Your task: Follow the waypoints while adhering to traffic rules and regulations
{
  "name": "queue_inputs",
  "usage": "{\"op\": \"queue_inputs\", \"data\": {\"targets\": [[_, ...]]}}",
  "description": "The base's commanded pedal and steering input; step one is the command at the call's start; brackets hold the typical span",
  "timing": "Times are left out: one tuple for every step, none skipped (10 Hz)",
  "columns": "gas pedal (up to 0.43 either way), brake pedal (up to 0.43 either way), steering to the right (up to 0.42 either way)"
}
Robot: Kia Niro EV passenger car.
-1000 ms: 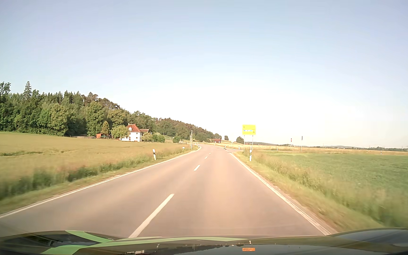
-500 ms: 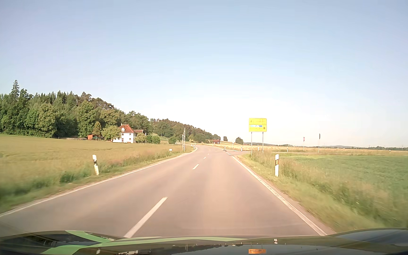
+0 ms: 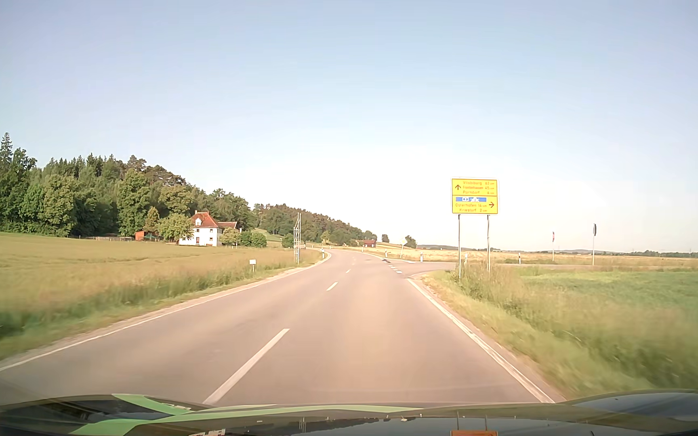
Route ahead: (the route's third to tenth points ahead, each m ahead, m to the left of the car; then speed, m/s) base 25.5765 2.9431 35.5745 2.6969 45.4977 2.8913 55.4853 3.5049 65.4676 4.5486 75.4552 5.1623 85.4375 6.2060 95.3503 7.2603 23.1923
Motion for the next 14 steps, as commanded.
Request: {"op": "queue_inputs", "data": {"targets": [[0.059,0.000,-0.001],[0.079,0.000,-0.001],[0.110,0.000,-0.003],[0.110,0.000,-0.003],[0.110,0.000,-0.004],[0.118,0.000,-0.003],[0.118,0.000,-0.004],[0.130,0.000,-0.005],[0.130,0.000,-0.006],[0.138,0.000,-0.006],[0.150,0.000,-0.006],[0.150,0.000,-0.008],[0.157,0.000,-0.008],[0.157,0.000,-0.008]]}}
